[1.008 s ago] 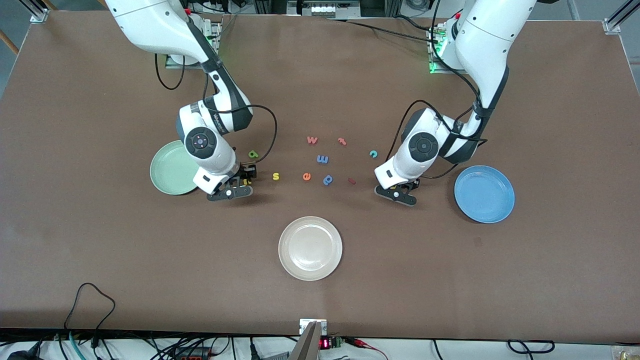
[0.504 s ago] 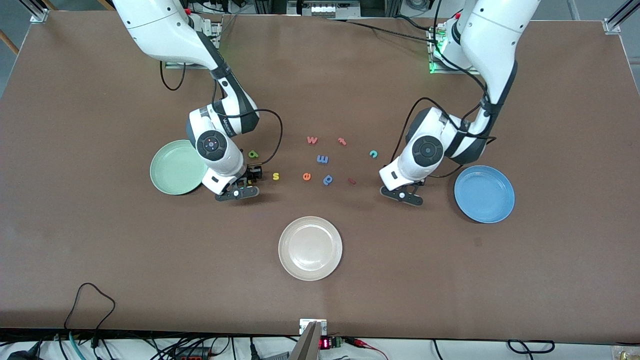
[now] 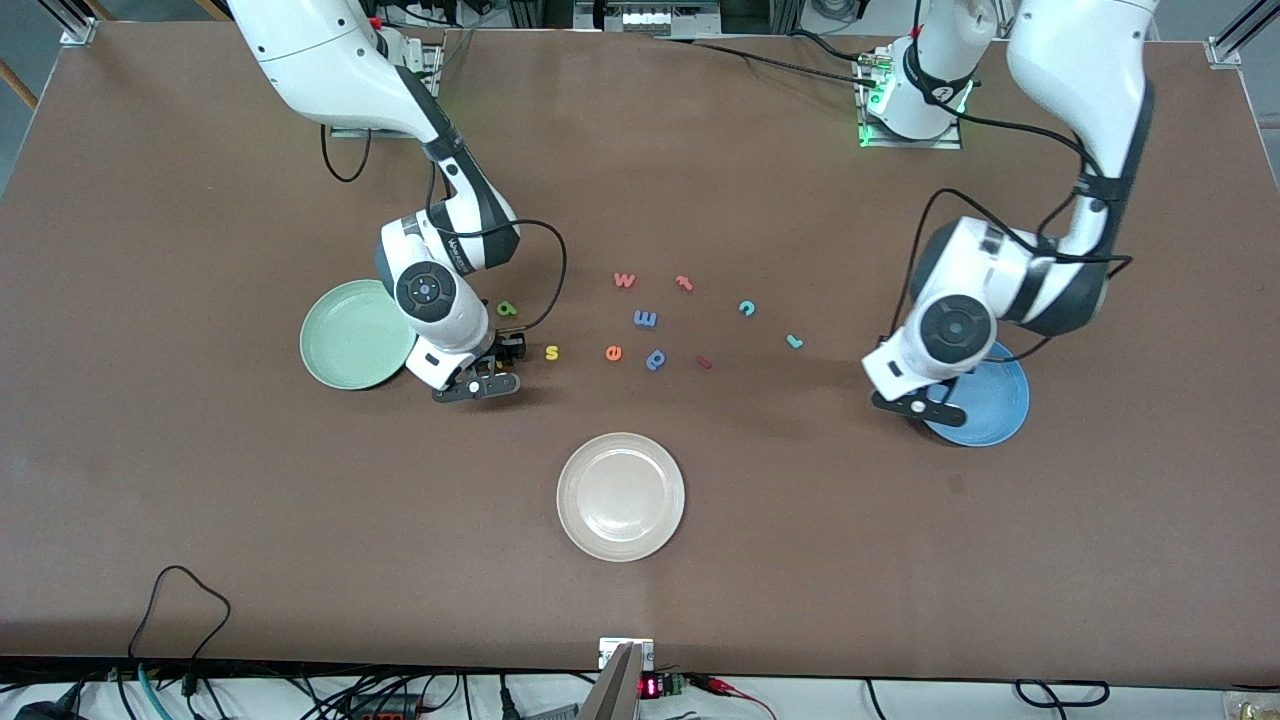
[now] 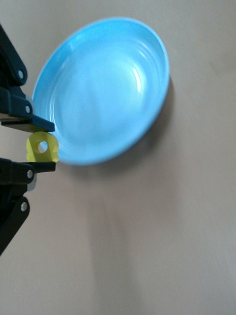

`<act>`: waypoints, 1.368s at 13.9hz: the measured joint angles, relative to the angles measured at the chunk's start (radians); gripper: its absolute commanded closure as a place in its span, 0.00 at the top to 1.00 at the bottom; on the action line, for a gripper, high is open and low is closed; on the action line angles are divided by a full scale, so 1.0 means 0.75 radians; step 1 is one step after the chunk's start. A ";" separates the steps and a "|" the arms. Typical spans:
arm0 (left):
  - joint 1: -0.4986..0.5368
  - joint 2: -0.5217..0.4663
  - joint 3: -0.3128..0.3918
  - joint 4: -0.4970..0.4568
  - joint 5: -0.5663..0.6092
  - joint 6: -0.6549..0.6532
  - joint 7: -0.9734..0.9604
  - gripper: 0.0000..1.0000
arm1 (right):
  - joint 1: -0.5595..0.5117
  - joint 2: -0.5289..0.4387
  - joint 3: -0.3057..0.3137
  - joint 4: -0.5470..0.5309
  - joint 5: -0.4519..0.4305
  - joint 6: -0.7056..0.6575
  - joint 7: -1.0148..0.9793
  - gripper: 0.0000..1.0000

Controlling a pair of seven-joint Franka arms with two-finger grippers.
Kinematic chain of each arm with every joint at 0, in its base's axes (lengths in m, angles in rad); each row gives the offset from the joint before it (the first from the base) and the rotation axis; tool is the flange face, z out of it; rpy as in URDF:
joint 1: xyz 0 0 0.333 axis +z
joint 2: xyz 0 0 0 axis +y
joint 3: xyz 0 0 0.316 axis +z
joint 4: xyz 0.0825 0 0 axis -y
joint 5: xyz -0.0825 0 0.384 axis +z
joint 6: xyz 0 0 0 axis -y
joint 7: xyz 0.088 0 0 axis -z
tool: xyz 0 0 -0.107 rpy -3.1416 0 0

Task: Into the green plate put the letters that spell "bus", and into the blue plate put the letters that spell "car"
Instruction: 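Carry the yellow a onto the blue plate and open the left gripper, then place the yellow u on the green plate with the right gripper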

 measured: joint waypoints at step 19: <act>0.143 -0.002 -0.430 -0.035 -0.090 0.030 -0.760 1.00 | -0.288 -0.275 -0.038 -0.083 -0.003 -0.326 -0.195 0.00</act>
